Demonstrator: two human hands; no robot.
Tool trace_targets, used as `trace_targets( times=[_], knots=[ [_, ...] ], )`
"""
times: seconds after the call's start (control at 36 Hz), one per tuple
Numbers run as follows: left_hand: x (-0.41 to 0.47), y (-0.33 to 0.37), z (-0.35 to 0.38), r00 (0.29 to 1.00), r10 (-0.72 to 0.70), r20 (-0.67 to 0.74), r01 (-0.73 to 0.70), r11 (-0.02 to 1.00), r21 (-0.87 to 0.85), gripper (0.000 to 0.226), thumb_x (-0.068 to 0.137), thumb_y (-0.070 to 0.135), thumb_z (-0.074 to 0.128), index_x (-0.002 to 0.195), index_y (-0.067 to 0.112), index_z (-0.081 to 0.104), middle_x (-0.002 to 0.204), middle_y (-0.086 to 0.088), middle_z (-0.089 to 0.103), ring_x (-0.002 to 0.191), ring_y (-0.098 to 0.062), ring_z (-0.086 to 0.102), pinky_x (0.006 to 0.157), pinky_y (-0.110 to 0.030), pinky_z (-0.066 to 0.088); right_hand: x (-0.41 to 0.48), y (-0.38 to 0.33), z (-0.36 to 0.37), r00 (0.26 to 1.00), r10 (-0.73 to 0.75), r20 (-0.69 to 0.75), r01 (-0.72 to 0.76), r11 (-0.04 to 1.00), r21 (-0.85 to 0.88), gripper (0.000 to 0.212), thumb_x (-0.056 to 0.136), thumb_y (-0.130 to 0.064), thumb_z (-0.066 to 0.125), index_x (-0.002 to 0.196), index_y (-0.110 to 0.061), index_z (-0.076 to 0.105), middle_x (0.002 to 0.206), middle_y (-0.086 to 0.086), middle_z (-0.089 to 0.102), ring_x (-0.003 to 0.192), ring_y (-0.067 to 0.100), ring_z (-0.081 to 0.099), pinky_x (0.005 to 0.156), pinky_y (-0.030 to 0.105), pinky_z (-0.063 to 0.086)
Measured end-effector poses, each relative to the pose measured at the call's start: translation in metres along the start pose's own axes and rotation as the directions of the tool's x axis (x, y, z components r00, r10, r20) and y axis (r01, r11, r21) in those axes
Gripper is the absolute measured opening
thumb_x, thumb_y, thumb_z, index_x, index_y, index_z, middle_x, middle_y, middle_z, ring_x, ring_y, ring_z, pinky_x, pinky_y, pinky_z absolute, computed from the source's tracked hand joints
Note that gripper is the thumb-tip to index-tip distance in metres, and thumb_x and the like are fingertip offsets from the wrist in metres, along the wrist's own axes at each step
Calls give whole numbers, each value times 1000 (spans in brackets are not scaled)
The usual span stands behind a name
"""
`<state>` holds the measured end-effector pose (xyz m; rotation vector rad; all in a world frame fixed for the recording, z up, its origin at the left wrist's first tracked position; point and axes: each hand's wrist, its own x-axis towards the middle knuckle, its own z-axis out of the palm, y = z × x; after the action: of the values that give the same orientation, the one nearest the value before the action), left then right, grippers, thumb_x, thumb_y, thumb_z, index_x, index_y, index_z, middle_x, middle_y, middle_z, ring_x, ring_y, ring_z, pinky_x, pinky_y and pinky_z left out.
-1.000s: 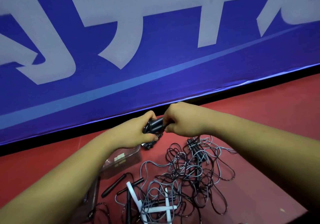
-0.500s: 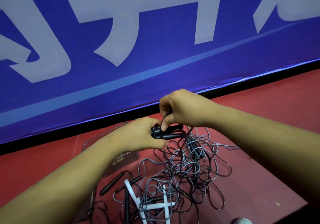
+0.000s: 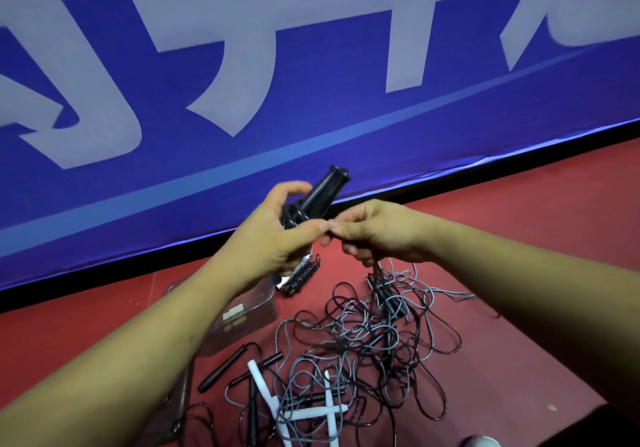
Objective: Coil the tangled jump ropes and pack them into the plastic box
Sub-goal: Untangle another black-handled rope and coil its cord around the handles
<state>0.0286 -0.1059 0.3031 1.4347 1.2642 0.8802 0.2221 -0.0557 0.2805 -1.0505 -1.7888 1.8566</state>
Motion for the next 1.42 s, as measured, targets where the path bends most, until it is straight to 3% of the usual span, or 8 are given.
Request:
trace_targets(
  times=[0.33,0.47,0.67,0.83,1.06,1.22,1.33,1.42],
  knots=[
    [17,-15,-28,991,-32,-129,63,968,243,23,89,15,72,95,13,49,54,-4,58,41,-19,40,46,-27,35,-4,-12,17,997,77,-18,-79,949,-304,14,99,-17,54,105,-12,66,58,2,43,45,13,37,46,23,34],
    [21,-24,-32,999,-19,-31,34,780,625,27,84,17,72,90,24,47,67,2,55,48,-10,45,51,-25,39,-1,-23,22,995,-90,-46,30,698,-715,12,94,-15,61,95,-8,71,62,-4,50,53,9,44,50,16,36],
    [20,-25,-15,987,-83,138,-59,610,790,25,76,20,72,92,22,53,79,5,63,66,-11,56,57,-25,42,-6,-36,20,971,-240,1,122,489,-864,13,91,-21,63,97,-17,74,73,5,65,65,19,56,63,34,45],
    [14,-20,-3,959,-98,267,-124,700,703,71,56,76,73,100,21,63,90,-1,72,81,-19,68,76,-42,54,-8,-38,3,944,-316,-97,132,628,-767,10,80,-27,79,84,-20,72,69,-1,67,61,12,59,58,27,46],
    [2,1,15,935,43,351,-266,738,620,20,80,32,76,89,23,61,75,-7,64,65,-21,57,64,-41,48,-13,-22,-17,964,-241,-111,177,897,-405,14,78,-16,81,82,-7,71,68,9,60,58,12,48,55,21,37],
    [-1,-1,19,952,98,291,-248,803,542,36,78,34,80,101,28,52,77,-8,65,61,-15,56,62,-33,46,-10,0,-24,994,-94,-55,95,995,16,11,77,-15,77,86,-11,72,83,19,60,69,25,53,63,31,42],
    [-3,2,15,973,139,184,-202,900,387,50,80,29,79,114,35,44,68,-1,62,52,-22,49,54,-29,45,-10,9,-28,997,-45,-58,52,990,133,26,89,9,52,81,-9,68,59,10,51,47,14,43,55,28,33],
    [-1,8,10,976,187,107,-212,920,329,55,85,18,77,123,42,46,69,7,60,53,-9,48,56,-16,44,-12,9,-25,1000,-21,-20,24,990,140,36,95,-10,55,66,-23,73,64,7,51,52,16,46,58,29,38]
  ],
)
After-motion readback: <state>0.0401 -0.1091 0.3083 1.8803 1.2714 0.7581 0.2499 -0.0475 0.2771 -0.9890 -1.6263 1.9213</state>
